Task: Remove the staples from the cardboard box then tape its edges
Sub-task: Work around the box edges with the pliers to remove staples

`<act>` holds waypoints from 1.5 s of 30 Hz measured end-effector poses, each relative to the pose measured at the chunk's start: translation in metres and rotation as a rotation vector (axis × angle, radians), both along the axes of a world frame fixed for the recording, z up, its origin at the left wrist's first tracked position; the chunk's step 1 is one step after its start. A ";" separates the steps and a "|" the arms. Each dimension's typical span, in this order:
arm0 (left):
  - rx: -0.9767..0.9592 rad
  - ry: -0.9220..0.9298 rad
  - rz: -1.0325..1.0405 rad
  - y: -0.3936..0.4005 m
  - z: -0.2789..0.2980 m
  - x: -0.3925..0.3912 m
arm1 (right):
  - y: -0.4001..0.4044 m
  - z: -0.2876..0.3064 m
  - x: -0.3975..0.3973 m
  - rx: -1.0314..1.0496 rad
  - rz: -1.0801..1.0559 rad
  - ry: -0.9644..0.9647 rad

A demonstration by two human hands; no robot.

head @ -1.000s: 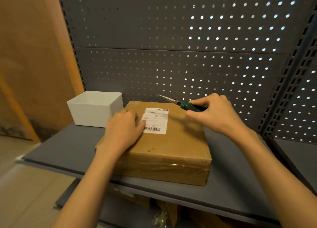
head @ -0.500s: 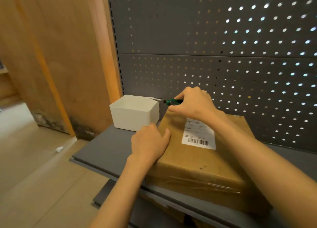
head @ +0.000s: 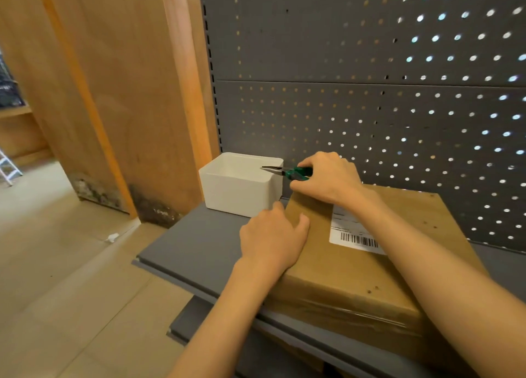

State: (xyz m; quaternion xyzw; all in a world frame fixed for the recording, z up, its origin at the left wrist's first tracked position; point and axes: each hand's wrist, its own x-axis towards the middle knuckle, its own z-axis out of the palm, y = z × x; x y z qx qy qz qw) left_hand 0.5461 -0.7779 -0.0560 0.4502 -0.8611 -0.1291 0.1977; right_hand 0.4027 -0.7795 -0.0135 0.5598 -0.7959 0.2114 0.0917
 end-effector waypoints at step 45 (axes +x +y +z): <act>0.205 -0.012 -0.071 -0.012 0.001 -0.002 | 0.269 -0.101 -0.145 0.134 -0.577 -0.058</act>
